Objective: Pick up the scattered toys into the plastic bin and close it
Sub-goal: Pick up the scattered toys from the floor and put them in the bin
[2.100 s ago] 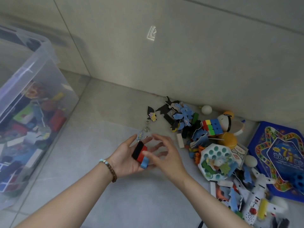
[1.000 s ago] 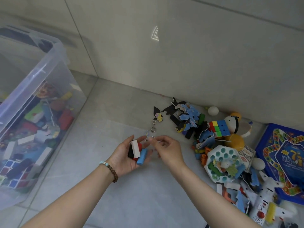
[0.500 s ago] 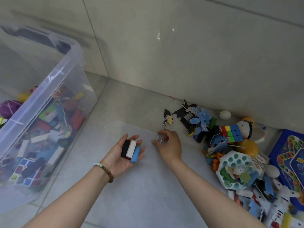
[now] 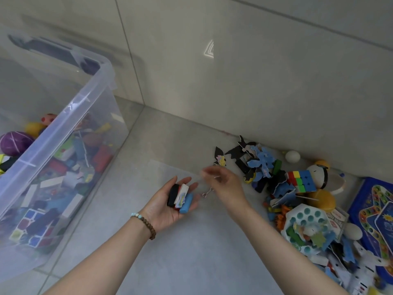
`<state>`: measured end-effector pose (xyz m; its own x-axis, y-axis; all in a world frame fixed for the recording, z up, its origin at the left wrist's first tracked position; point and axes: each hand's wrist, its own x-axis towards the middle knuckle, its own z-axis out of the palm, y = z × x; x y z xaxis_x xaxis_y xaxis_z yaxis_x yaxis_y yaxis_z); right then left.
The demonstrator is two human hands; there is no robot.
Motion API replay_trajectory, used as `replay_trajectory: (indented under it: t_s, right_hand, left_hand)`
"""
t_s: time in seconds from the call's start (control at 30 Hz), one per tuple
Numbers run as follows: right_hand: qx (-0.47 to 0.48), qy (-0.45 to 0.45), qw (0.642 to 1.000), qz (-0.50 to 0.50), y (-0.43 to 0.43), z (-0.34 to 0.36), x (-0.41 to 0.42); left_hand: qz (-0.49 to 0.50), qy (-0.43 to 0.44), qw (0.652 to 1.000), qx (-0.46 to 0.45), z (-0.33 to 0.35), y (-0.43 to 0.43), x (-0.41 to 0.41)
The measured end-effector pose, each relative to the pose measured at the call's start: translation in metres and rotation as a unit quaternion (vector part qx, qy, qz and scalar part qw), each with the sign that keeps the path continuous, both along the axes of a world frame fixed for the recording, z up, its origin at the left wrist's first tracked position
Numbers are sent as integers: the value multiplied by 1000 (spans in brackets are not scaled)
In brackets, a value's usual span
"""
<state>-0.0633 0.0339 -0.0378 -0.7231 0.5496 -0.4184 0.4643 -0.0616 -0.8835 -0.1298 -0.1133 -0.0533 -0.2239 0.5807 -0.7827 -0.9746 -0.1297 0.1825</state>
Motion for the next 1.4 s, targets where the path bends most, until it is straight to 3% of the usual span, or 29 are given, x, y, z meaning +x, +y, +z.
replay_trajectory:
  t_s: [0.1, 0.43, 0.57, 0.87, 1.07, 1.17, 1.3, 1.4]
  right_hand:
    - [72, -37, 990, -114, 33, -9, -10]
    - [170, -160, 961, -147, 37, -37, -43]
    - [146, -158, 963, -164, 37, -37, -46]
    - [93, -175, 976, -95, 31, -33, -48]
    - [127, -156, 976, -83, 26, -30, -42]
    - [62, -87, 989, -98, 22, -14, -38]
    - [-74, -46, 996, 37, 0, 8, -26]
    - [19, -46, 999, 23, 3, -3, -20]
  left_hand:
    - [22, -7, 1000, 2, 2, 8, -4]
    - [31, -2, 1000, 2, 2, 11, -16]
    - [44, -3, 999, -5, 0, 4, -18]
    - [41, -6, 999, -3, 3, -3, -17]
    - [39, -4, 999, -10, 0, -5, -15]
    - [37, -4, 999, -8, 1, -3, -13]
    - [28, -7, 1000, -7, 3, 4, -10]
    - [36, -9, 999, -2, 4, 8, -9]
